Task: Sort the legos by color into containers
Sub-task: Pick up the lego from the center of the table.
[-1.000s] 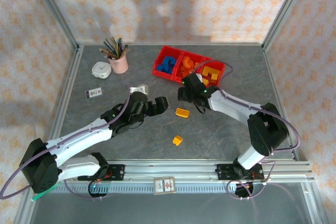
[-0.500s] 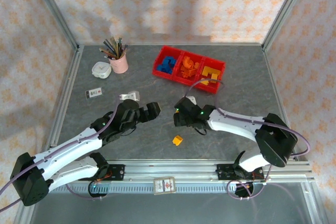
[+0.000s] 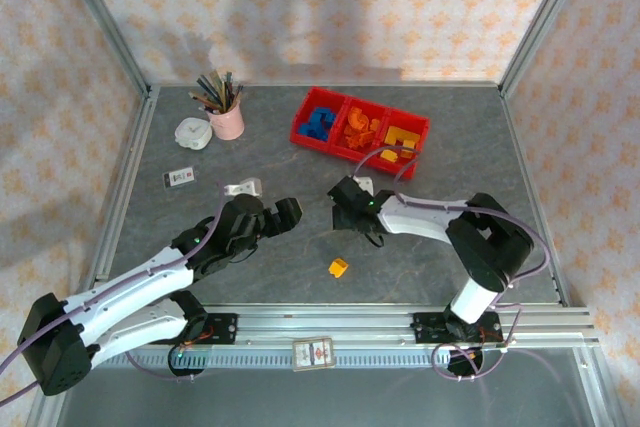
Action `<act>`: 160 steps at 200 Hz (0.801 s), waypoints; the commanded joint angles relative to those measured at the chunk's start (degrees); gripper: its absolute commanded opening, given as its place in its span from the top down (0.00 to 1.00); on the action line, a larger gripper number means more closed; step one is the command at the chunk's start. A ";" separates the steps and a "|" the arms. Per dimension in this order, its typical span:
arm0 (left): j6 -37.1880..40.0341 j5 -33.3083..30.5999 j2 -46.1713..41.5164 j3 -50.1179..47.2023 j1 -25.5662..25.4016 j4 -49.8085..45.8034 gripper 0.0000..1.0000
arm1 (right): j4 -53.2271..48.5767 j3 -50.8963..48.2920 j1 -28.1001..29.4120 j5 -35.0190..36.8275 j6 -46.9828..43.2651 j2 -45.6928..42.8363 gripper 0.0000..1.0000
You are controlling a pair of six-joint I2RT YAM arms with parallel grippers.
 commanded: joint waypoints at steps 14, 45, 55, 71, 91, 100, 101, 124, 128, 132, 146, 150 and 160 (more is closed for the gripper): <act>-0.77 -1.81 1.36 0.74 -0.19 1.11 0.01 | 1.40 4.24 -2.14 2.24 -0.88 4.65 0.20; -0.78 -1.38 1.59 0.22 -0.19 1.97 0.01 | 2.28 5.34 -2.26 1.98 -1.62 5.87 0.32; -0.87 -1.27 1.63 0.36 -0.19 1.91 0.01 | 2.26 5.54 -2.26 1.44 -1.75 6.19 0.36; -0.95 -1.33 1.50 0.44 -0.19 1.97 0.01 | 2.33 5.81 -2.25 0.98 -1.98 6.32 0.44; -0.50 -1.27 1.67 0.74 -0.19 2.03 0.01 | 2.91 5.31 -2.25 0.57 -2.06 5.91 0.54; -0.30 -1.29 1.81 0.92 -0.19 1.85 0.01 | 3.13 4.93 -2.27 0.34 -1.93 5.80 0.58; -0.30 -1.29 1.83 0.93 -0.19 1.83 0.01 | 3.15 4.93 -2.30 0.32 -1.92 5.80 0.58; 0.11 -0.53 2.51 1.28 -0.19 2.21 0.01 | 3.45 4.77 -2.26 -0.70 -1.78 5.73 0.68; 0.20 -0.42 2.67 1.38 -0.19 2.21 0.01 | 3.55 4.75 -2.32 -0.87 -1.68 5.59 0.70; 0.30 -0.33 2.79 1.53 -0.19 2.26 0.01 | 3.85 4.63 -2.26 -1.05 -1.58 5.41 0.71; 0.40 -0.20 3.16 1.73 -0.18 2.59 0.01 | 4.10 4.75 -2.35 -1.28 -1.30 4.65 0.73; 0.44 -0.08 3.25 1.80 -0.19 2.76 0.01 | 3.90 4.90 -2.34 -1.28 -1.15 4.30 0.73; 0.49 0.45 3.51 1.87 -0.19 3.49 0.01 | 3.84 5.15 -2.34 -1.28 -0.87 3.21 0.73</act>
